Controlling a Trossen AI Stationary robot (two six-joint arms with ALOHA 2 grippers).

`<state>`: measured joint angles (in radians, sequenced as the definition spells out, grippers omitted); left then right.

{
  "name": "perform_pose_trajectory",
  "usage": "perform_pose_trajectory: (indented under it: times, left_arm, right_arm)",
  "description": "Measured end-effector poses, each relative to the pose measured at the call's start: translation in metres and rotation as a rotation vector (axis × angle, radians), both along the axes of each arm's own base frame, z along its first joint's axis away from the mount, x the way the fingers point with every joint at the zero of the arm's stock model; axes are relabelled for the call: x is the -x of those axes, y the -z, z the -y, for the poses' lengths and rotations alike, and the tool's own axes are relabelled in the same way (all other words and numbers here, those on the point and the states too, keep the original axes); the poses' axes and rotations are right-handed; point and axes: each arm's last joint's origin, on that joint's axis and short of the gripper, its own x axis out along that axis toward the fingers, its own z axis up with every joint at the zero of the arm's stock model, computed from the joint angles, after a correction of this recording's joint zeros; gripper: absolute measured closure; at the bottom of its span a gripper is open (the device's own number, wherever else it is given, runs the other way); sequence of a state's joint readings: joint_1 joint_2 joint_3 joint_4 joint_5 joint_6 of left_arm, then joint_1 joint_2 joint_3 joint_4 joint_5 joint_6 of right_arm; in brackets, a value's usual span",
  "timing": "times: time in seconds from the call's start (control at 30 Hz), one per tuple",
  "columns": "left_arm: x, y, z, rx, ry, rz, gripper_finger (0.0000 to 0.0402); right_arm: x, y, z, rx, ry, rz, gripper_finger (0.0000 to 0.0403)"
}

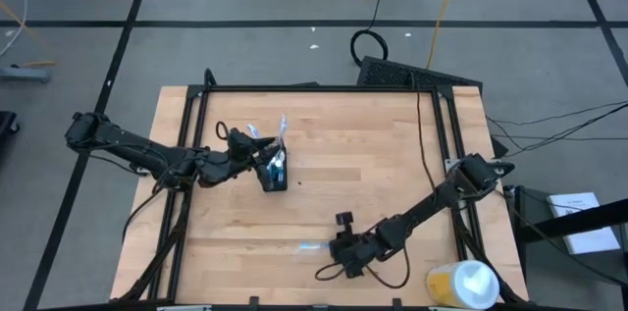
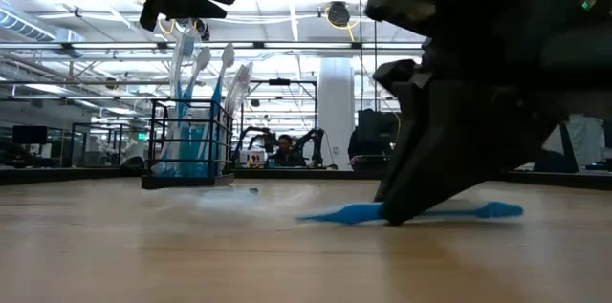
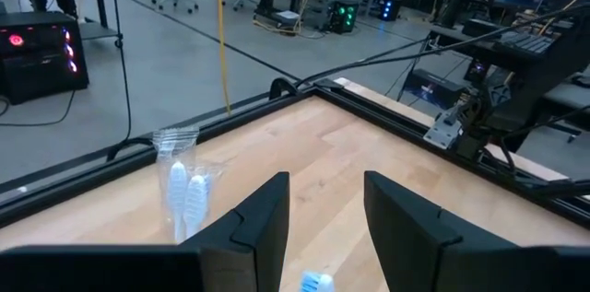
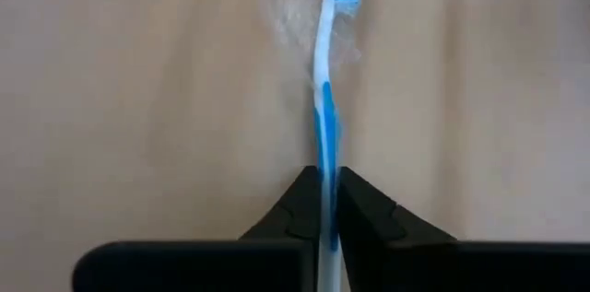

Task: Pick & Place toothbrushing station
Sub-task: Put the blue toothbrush into the black organizer

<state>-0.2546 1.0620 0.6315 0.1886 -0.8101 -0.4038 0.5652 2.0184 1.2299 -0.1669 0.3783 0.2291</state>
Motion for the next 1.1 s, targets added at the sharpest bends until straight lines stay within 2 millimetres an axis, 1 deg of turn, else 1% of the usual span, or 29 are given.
perform_pose_trajectory:
  times: [0.1,0.17,0.2,0.27,0.37,0.5,0.57,0.63,0.7,0.8,0.87,0.93,1.03,1.1]
  left_arm:
    - [0.0,0.0,0.0,-0.004,0.001,0.001,0.0256]
    - [0.0,-0.001,0.0,-0.018,0.004,0.001,0.0256]
    - [0.0,-0.001,0.0,-0.028,0.006,-0.003,0.0256]
    - [-0.001,-0.002,0.0,-0.05,0.01,-0.011,0.0256]
    - [-0.001,-0.002,0.0,-0.082,0.015,-0.032,0.0256]
    - [-0.001,-0.003,0.0,-0.129,0.023,-0.055,0.0256]
    - [-0.001,-0.003,-0.001,-0.163,0.026,-0.078,0.0256]
    - [-0.001,-0.003,-0.001,-0.206,0.031,-0.102,0.0256]
    - [-0.001,-0.004,-0.003,-0.253,0.033,-0.124,0.0256]
    - [-0.003,-0.009,-0.007,-0.27,0.021,-0.09,0.0256]
    - [-0.005,-0.013,-0.012,-0.265,0.034,-0.048,0.0256]
    - [-0.008,-0.015,-0.018,-0.266,0.097,-0.012,0.0256]
    - [-0.021,-0.015,-0.027,-0.28,0.252,0.06,0.0256]
    - [-0.032,-0.015,-0.034,-0.302,0.338,0.147,0.0256]
  right_arm:
    - [0.003,-0.014,0.004,0.071,-0.009,0.043,0.0392]
    - [0.004,-0.032,0.008,0.1,0.0,0.105,0.0393]
    - [0.004,-0.043,0.012,0.103,0.015,0.149,0.0393]
    - [0.007,-0.059,0.02,0.111,0.042,0.208,0.0393]
    - [0.018,-0.069,0.04,0.14,0.09,0.236,0.0393]
    - [0.035,-0.086,0.073,0.127,0.19,0.383,0.0393]
    - [0.044,-0.089,0.091,0.095,0.228,0.471,0.0393]
    - [0.055,-0.086,0.109,0.075,0.263,0.551,0.0393]
    - [0.063,-0.088,0.126,0.013,0.282,0.685,0.0393]
    - [0.075,-0.087,0.148,-0.073,0.258,0.854,0.0393]
    - [0.08,-0.083,0.159,-0.089,0.222,0.934,0.0393]
    - [0.083,-0.086,0.17,-0.077,0.172,1.015,0.0393]
    - [0.084,-0.094,0.183,-0.043,0.103,1.109,0.0393]
    - [0.083,-0.099,0.191,-0.029,0.075,1.15,0.0393]
